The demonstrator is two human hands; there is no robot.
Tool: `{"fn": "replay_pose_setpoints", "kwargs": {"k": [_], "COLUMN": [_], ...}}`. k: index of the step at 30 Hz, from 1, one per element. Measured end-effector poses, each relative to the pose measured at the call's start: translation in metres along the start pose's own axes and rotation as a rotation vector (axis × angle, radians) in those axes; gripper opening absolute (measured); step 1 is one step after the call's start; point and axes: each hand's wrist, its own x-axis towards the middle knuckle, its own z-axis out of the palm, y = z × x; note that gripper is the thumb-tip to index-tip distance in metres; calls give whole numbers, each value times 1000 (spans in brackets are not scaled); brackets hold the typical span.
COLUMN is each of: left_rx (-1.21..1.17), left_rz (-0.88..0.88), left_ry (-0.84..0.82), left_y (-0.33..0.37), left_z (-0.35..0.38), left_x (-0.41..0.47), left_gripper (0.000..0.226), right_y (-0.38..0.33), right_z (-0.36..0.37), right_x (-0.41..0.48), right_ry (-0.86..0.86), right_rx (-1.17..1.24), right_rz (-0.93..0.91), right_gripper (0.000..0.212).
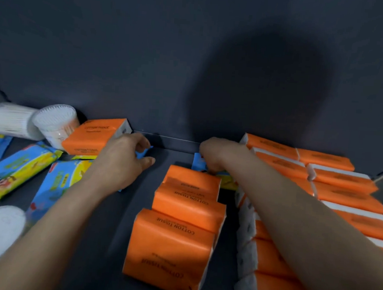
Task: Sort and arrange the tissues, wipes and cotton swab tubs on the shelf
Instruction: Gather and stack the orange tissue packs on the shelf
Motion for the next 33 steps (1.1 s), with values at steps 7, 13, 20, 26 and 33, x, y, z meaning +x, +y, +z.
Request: {"fn": "replay_pose_setpoints", "kwargs": {"k": [7, 13, 20, 26, 33], "left_rx": [20, 58, 53, 86, 216], "left_rz": [-34, -95, -104, -137, -241], "left_ry": [-24, -28, -53, -49, -122], "left_y": [-3, -11, -13, -20, -25], "left_z": [1, 1, 1, -3, -8], "left_x": [-7, -13, -20, -22, -15], "left_gripper": [36, 36, 35, 36, 38], "right_y": [-2, -2, -7, -2, -7], "right_z": [2, -1, 3, -10, -39], "right_x": [-2, -3, 0, 0, -8], "right_ry": [107, 77, 16, 229, 472], "right_rx": [-71, -31, 46, 267, 545], "right_rz": [68, 2, -9, -121, -268], "right_gripper": [23, 26, 34, 38, 18]}}
